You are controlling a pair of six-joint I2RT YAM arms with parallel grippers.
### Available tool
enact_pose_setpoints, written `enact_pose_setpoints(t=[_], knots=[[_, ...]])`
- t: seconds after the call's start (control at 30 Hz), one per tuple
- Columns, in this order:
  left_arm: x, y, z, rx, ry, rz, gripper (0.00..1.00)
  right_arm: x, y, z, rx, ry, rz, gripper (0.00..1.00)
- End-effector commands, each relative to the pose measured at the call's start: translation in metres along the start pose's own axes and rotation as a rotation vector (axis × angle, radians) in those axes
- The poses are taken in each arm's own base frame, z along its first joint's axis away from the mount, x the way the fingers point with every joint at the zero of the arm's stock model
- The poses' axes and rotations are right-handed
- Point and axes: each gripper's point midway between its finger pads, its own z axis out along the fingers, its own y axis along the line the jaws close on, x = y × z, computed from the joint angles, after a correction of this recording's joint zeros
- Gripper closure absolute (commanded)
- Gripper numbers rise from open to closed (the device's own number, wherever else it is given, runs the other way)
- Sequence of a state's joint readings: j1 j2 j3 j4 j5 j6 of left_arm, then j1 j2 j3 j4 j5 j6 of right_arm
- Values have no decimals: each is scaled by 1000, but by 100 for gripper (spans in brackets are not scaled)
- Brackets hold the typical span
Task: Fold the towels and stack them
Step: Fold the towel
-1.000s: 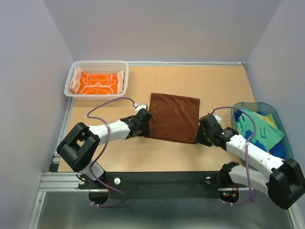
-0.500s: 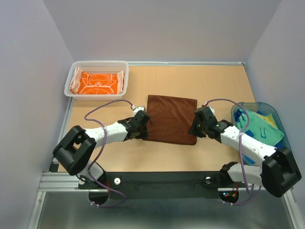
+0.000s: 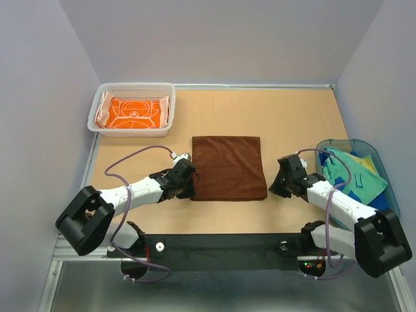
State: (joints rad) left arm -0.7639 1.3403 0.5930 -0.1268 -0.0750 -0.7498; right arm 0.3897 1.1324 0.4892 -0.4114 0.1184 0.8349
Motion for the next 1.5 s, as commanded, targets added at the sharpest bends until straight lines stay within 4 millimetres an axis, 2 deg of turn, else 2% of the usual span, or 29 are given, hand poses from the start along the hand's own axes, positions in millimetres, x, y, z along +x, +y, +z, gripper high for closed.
enact_pose_setpoints(t=[0.0,0.07,0.1,0.13,0.17,0.2,0.23,0.27,0.3,0.33,0.37,0.4,0.47,0.5,0.6,0.63,0.67,0.77,0.8,0.83,0.87,0.9,1.0,1.13,1.23,1.33,1.47], knots=[[27,15,-17,-3,75,-40,86,-15,12,-14,-77,-65,23,73],[23,11,-30,32,52,-58,80,-25,30,-27,-149,-84,1,72],[20,8,-35,43,42,-61,74,-29,36,-32,-174,-90,-33,71],[13,4,-43,60,22,-63,61,-38,51,-41,-223,-98,-56,69],[2,-4,-52,84,-11,-64,57,-42,59,-45,-245,-101,-102,67],[3,-1,-51,68,-10,-63,53,-48,65,-48,-256,-110,-124,67],[-11,-11,-61,97,-49,-65,49,-47,77,-53,-304,-85,-152,65],[-18,-14,-65,99,-67,-59,43,-62,93,-64,-343,-114,-171,65],[-29,-18,-69,99,-98,-58,41,-68,102,-65,-362,-128,-207,65],[-50,-26,-75,112,-150,-57,41,-72,109,-60,-363,-122,-217,65],[-60,-29,-77,116,-172,-54,41,-84,121,-64,-383,-149,-227,65],[-74,-35,-77,116,-192,-52,41,-93,130,-57,-389,-164,-253,66],[-100,-31,-71,93,-231,-48,41,-106,144,-50,-397,-188,-270,66],[-109,-33,-62,83,-224,-43,41,-123,160,-55,-430,-241,-276,67],[-127,-36,-46,81,-223,-16,46,-135,175,-26,-411,-234,-291,69],[-130,-38,-36,67,-206,-8,49,-147,187,-26,-433,-263,-295,69],[-131,-40,-30,70,-201,-4,51,-146,187,-8,-413,-240,-297,69],[-119,-38,-6,59,-133,15,56,-162,197,7,-433,-259,-290,70],[-114,-37,-1,60,-113,16,58,-165,195,21,-425,-250,-284,70],[-100,-33,8,63,-64,12,61,-166,196,28,-431,-239,-281,70],[-95,-32,11,68,-52,8,61,-169,196,34,-432,-237,-278,70],[-81,-25,16,63,-19,4,62,-171,194,47,-427,-231,-269,70],[-58,-13,21,51,30,-8,62,-174,187,64,-418,-217,-258,70],[-35,1,23,37,75,-21,62,-167,166,93,-374,-171,-226,71],[-18,12,23,22,105,-37,62,-163,147,105,-339,-149,-189,71],[-11,19,20,14,111,-40,63,-162,131,109,-311,-145,-176,71],[-13,24,15,-17,99,-37,62,-170,123,102,-295,-175,-185,70]])
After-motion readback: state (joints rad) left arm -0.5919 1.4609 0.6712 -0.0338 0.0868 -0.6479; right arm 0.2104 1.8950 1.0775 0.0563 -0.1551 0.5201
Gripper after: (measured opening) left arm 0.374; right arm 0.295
